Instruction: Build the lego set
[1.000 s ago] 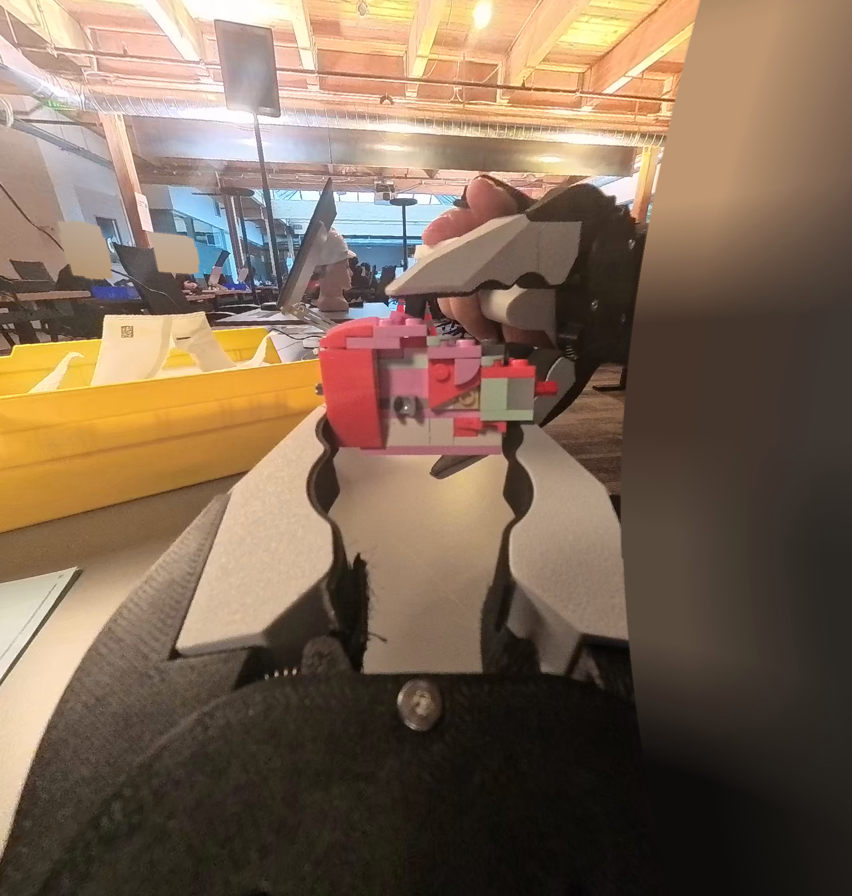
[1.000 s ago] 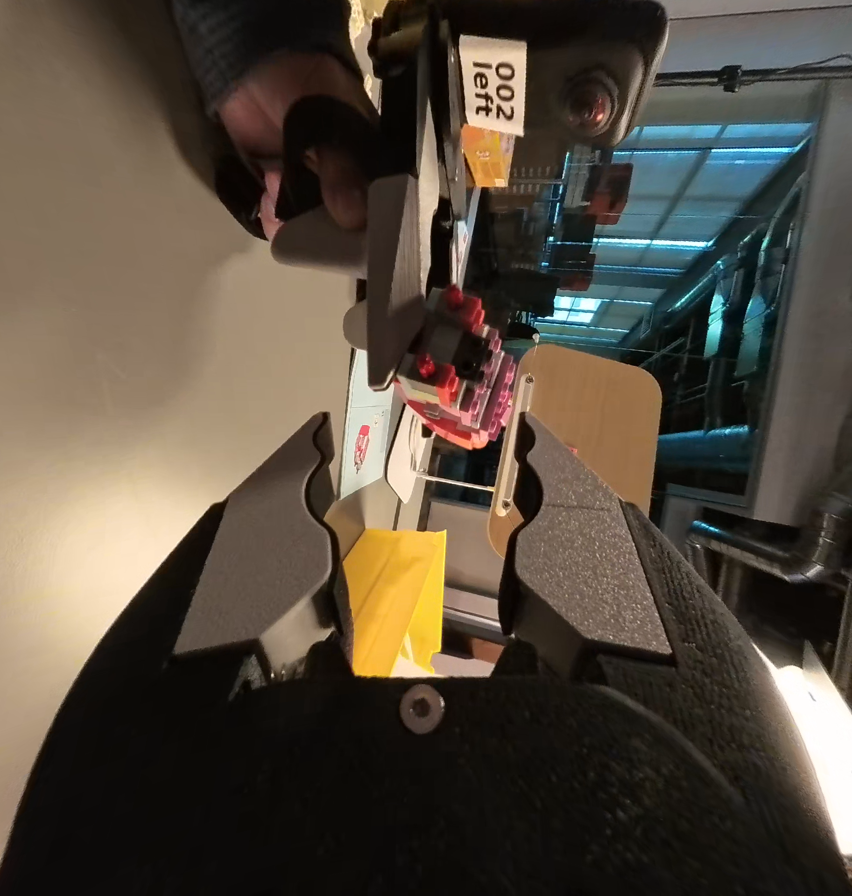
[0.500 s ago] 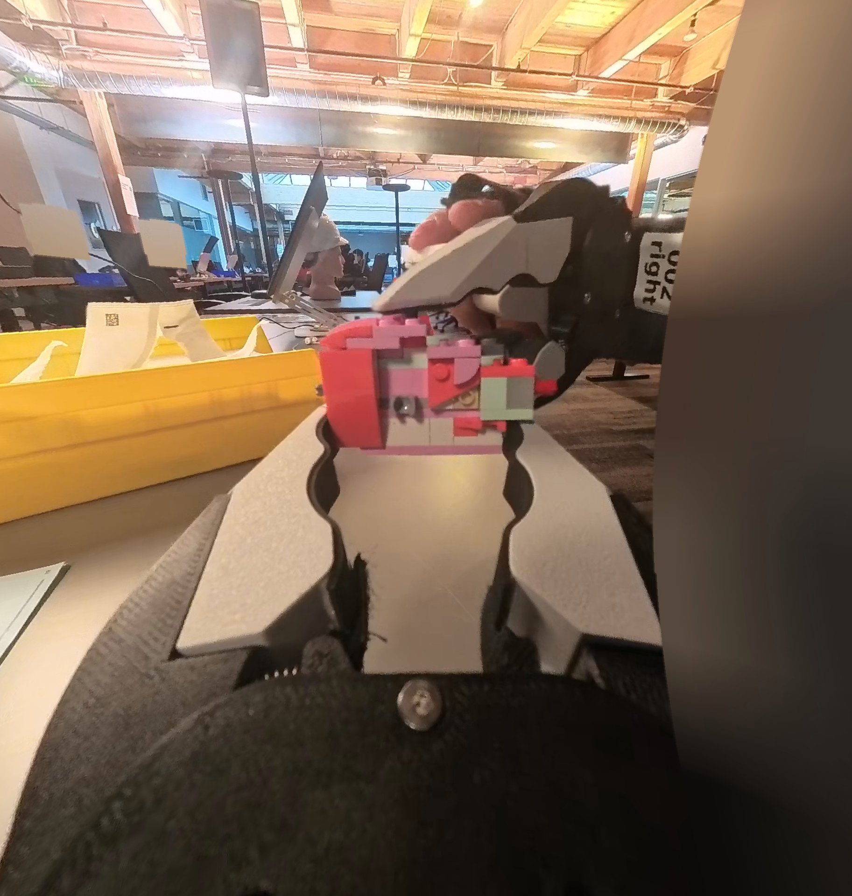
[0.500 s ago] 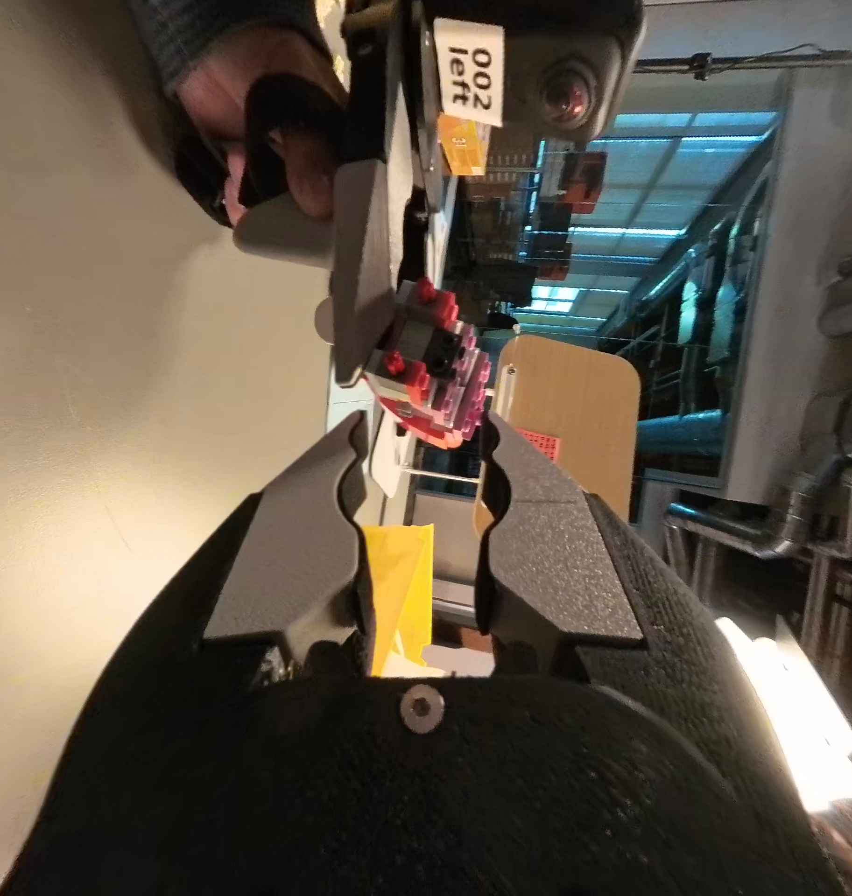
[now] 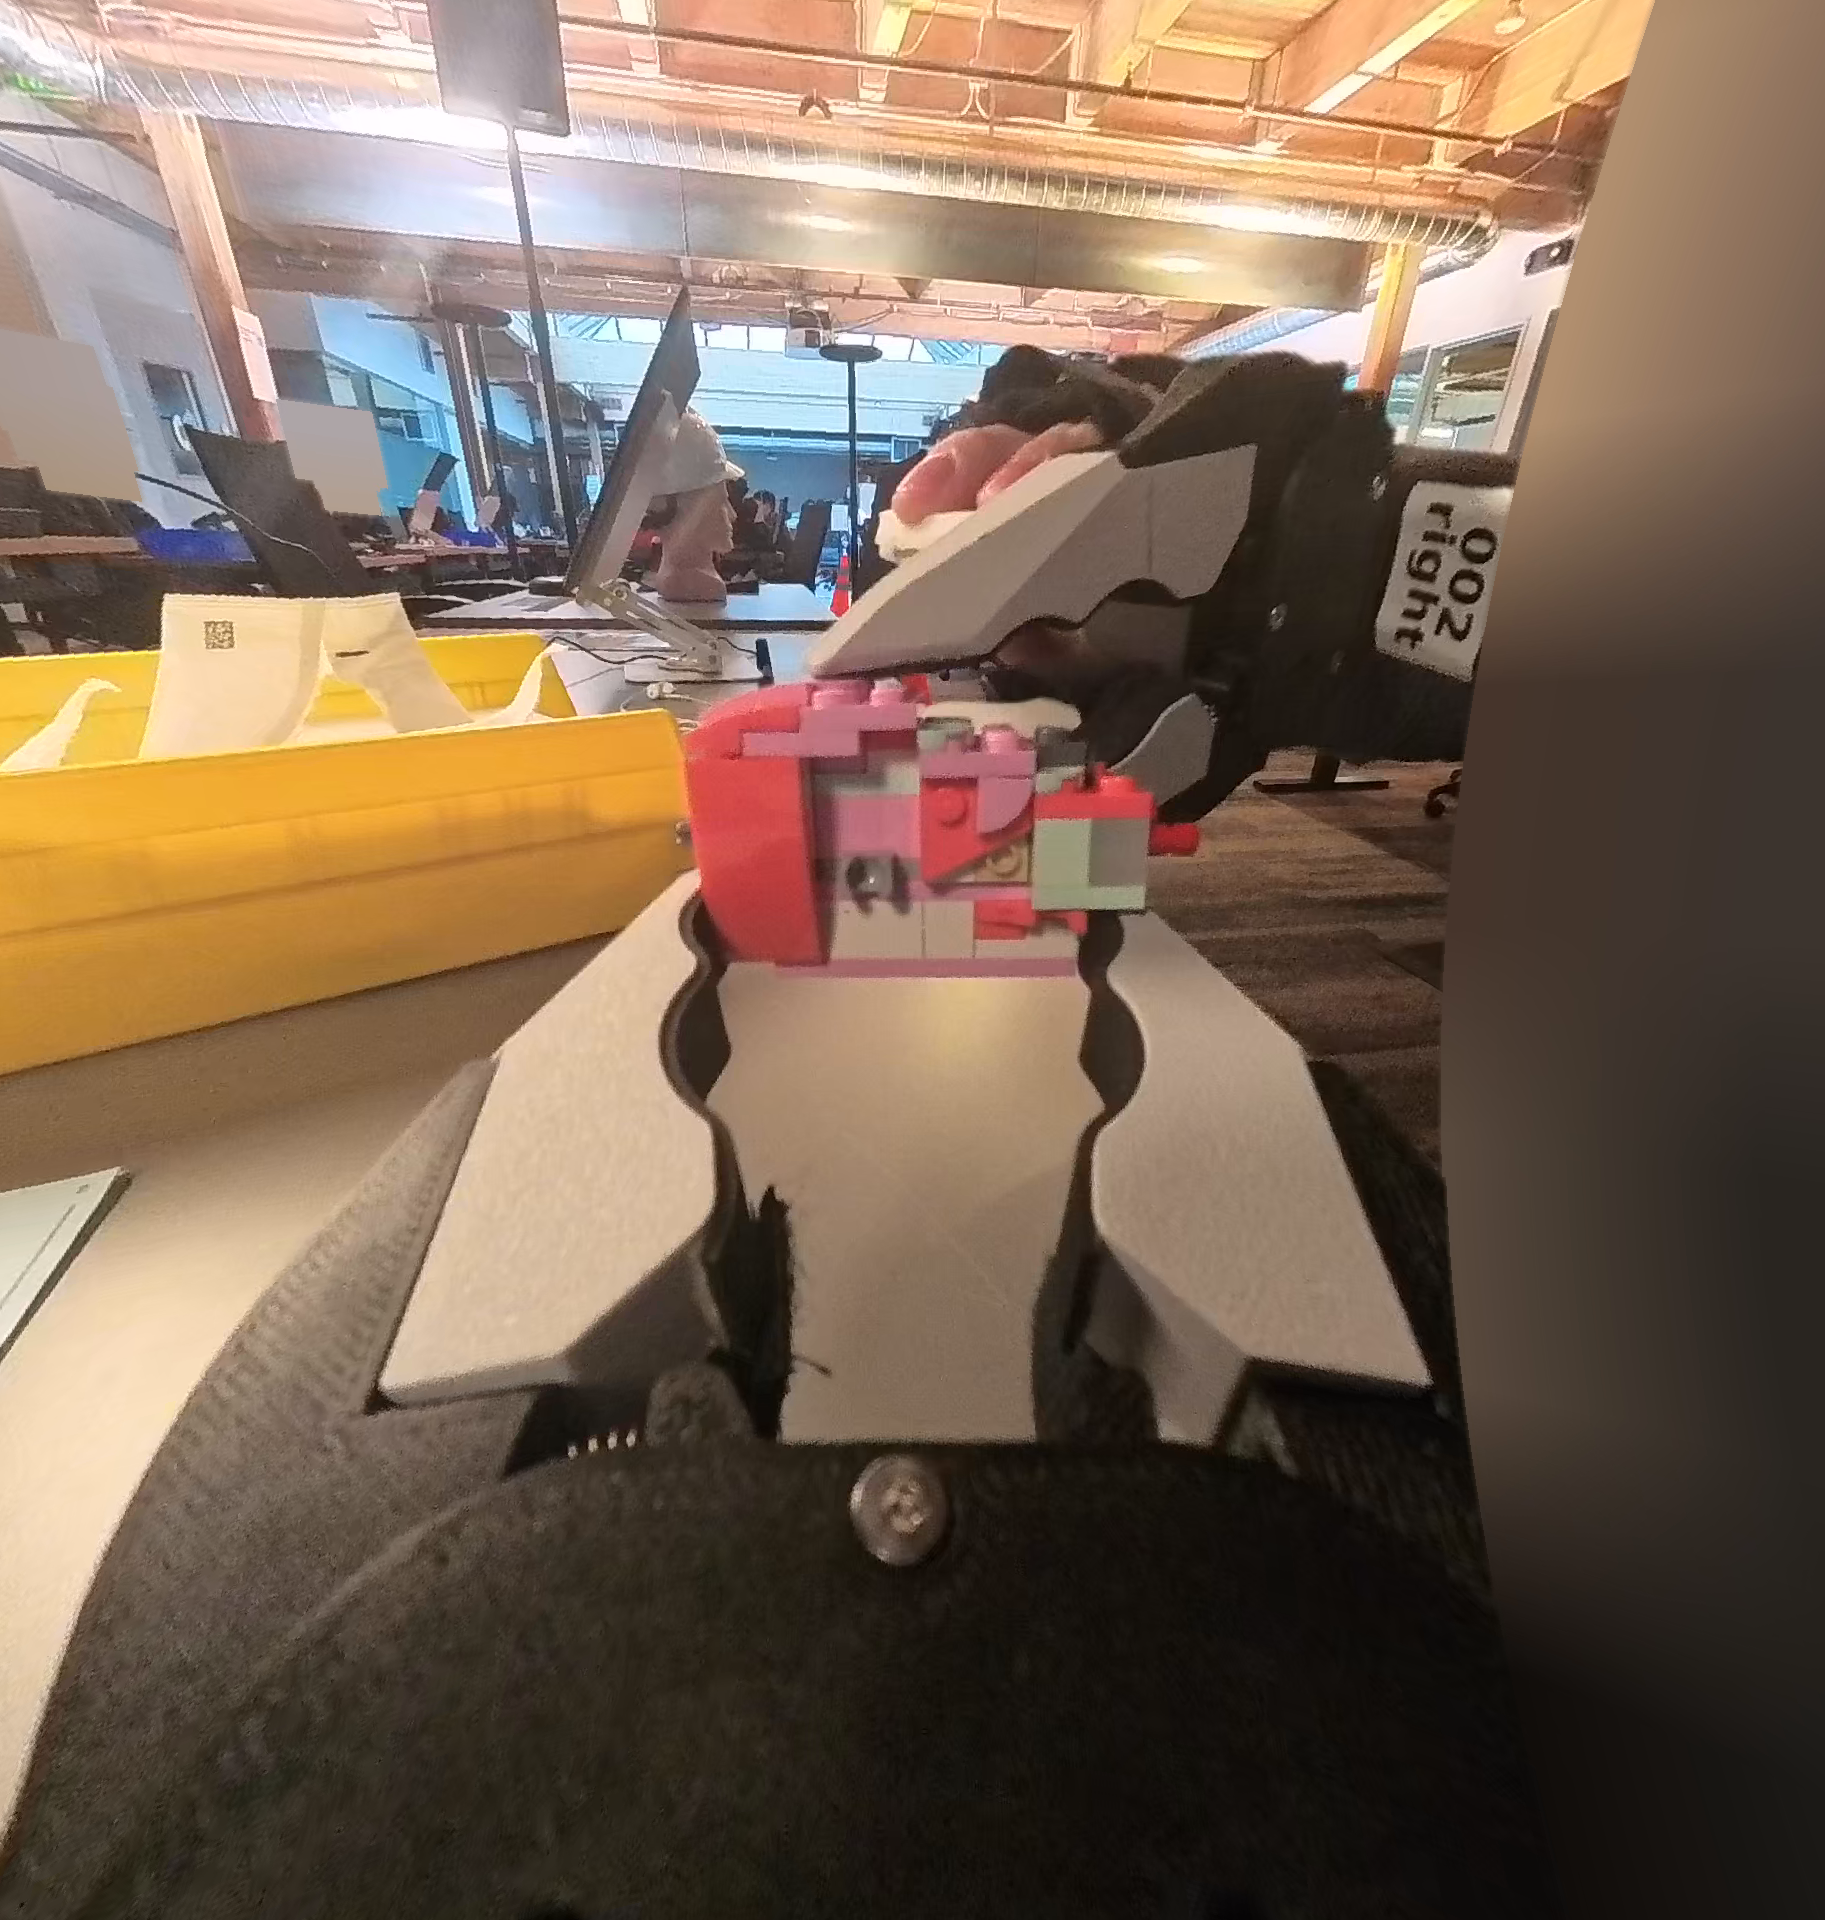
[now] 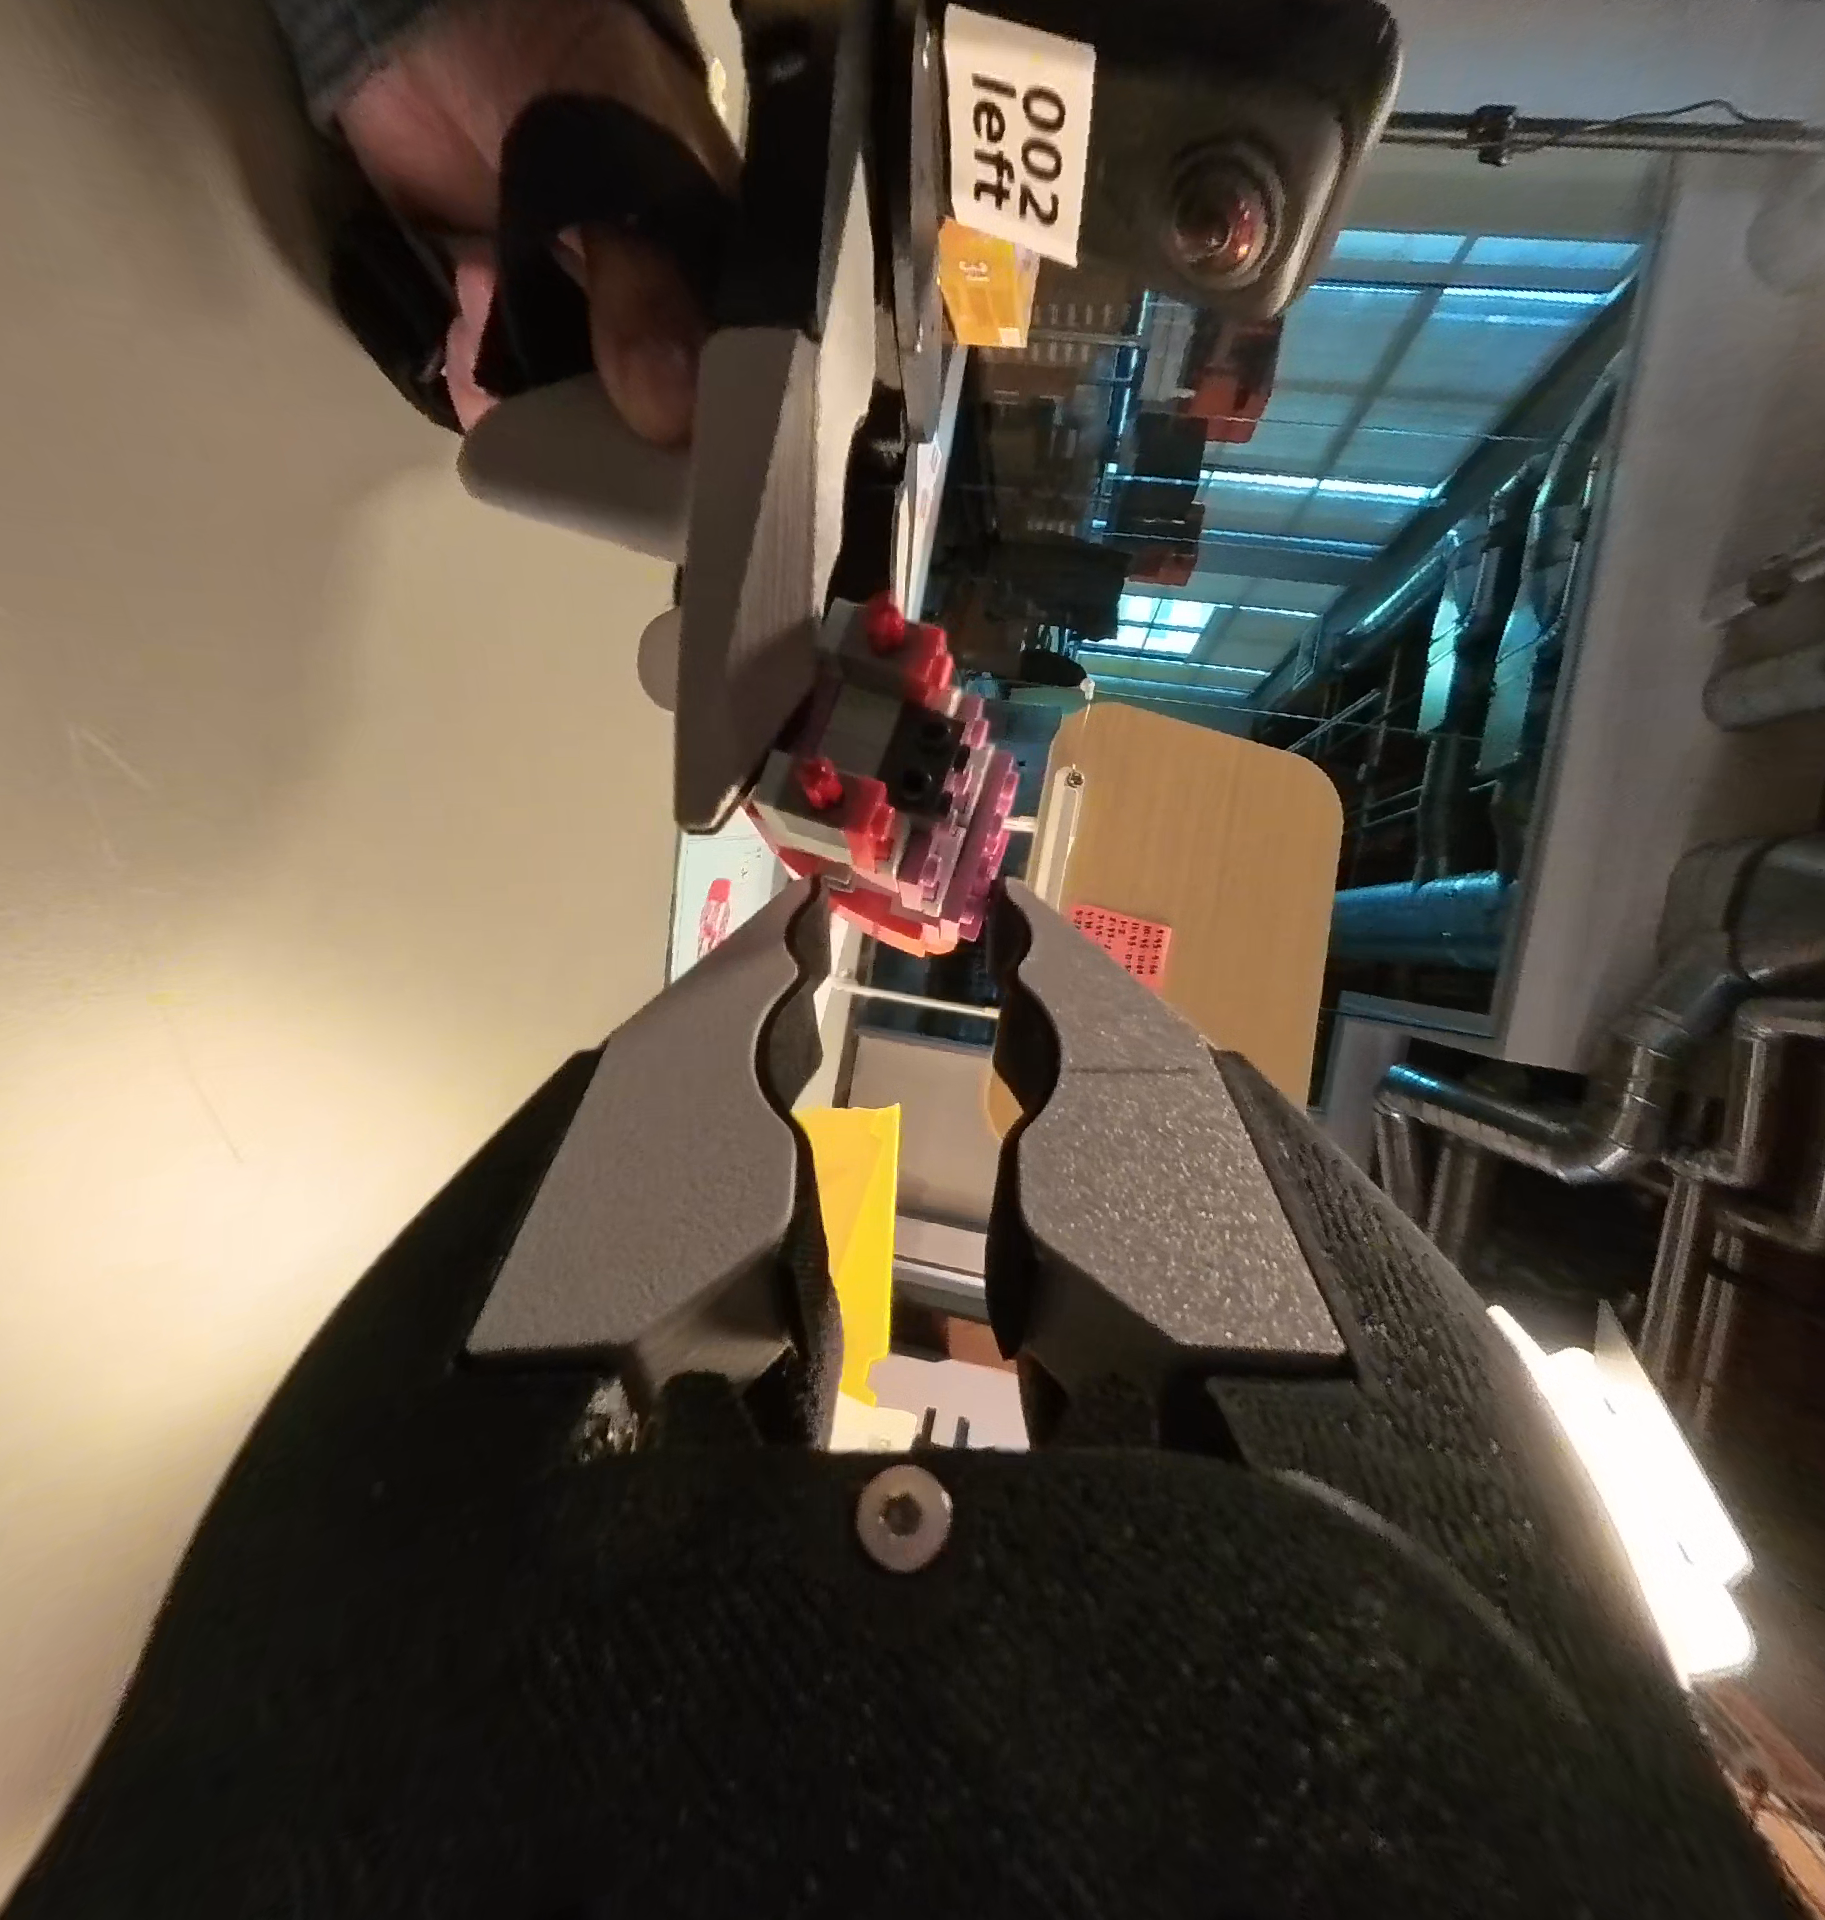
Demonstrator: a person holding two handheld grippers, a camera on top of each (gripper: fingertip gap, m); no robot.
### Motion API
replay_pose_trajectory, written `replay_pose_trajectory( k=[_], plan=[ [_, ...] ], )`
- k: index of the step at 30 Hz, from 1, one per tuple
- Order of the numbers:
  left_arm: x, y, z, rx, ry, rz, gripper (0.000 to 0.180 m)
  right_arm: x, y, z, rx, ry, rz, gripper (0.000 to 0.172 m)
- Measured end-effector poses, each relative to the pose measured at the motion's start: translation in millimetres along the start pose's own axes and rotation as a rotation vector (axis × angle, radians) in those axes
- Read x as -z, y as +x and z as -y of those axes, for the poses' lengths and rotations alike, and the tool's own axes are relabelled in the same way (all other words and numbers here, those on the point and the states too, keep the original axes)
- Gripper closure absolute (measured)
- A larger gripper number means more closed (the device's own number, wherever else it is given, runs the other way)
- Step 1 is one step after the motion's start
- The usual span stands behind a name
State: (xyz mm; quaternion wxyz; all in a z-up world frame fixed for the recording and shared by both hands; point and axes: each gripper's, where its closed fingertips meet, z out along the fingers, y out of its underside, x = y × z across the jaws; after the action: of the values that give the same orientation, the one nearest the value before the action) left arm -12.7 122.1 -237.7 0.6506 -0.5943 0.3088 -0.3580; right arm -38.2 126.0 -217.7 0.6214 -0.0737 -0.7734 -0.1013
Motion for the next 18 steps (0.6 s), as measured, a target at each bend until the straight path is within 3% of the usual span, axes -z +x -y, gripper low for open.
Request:
replay_pose_trajectory(
  k=[4,8,14,18],
  plan=[
    [1,0,3,0.008,0.022,-0.003,0.112,-1,1,0,-0.138,0.031,-0.013,0.142],
    [4,-5,7,-0.006,0.042,0.029,0.112,1,-3,-8,-0.474,0.047,0.067,0.103],
    [9,-11,13,-0.004,0.074,0.055,0.112,15,12,-16,-1.201,0.283,0.186,0.092],
    [9,-13,14,-0.028,0.078,0.082,0.112,16,17,-32,-1.393,0.333,0.090,0.092]
  ],
)
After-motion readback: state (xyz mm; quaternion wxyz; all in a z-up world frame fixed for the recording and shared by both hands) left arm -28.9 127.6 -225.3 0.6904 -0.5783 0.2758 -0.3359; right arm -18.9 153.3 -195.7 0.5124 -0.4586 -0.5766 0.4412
